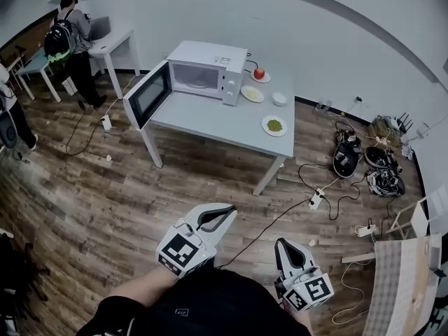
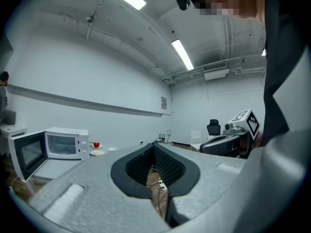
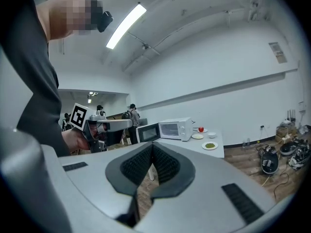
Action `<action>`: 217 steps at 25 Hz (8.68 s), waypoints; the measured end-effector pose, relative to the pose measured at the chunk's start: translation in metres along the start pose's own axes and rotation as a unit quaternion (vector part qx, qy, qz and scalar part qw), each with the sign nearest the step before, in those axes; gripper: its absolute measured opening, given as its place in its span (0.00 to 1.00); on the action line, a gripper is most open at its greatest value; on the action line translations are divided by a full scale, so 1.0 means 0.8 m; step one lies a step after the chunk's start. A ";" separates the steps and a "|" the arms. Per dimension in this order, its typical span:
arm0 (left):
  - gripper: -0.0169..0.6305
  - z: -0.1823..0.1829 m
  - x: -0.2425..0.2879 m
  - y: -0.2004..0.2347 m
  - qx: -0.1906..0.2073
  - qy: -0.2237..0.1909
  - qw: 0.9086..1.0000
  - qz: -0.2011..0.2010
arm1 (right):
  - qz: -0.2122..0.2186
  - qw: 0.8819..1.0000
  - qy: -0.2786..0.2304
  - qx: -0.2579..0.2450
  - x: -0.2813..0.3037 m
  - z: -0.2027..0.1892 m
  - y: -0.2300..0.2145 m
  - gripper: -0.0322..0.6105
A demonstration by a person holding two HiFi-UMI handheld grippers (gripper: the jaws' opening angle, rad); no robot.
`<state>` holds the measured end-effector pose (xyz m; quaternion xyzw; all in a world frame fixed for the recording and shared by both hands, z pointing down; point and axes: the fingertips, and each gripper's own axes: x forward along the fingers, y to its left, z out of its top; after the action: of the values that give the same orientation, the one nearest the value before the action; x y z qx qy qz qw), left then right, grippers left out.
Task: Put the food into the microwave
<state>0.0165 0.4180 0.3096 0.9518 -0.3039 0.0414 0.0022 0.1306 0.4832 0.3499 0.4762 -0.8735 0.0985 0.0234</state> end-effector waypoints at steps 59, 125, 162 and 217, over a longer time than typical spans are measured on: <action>0.04 -0.143 0.579 0.435 -0.045 0.167 0.985 -0.013 | 0.040 0.990 0.129 -0.043 0.513 -0.006 -0.516 0.07; 0.13 -0.397 0.780 0.485 0.066 0.443 0.872 -0.198 | 0.043 0.740 0.240 -0.627 0.595 -0.232 -0.579 0.23; 0.13 -0.229 0.705 0.490 0.149 0.276 0.949 -0.005 | -0.031 0.707 0.200 -0.678 0.567 -0.165 -0.589 0.09; 0.06 -0.082 0.154 0.713 0.159 0.251 0.951 0.083 | 0.015 0.713 0.112 -0.692 0.857 0.046 -0.141 0.09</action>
<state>-0.2186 -0.1163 0.3732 0.8701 -0.3608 0.3271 -0.0758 -0.1471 -0.1504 0.4230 0.2992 -0.6951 -0.4808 0.4429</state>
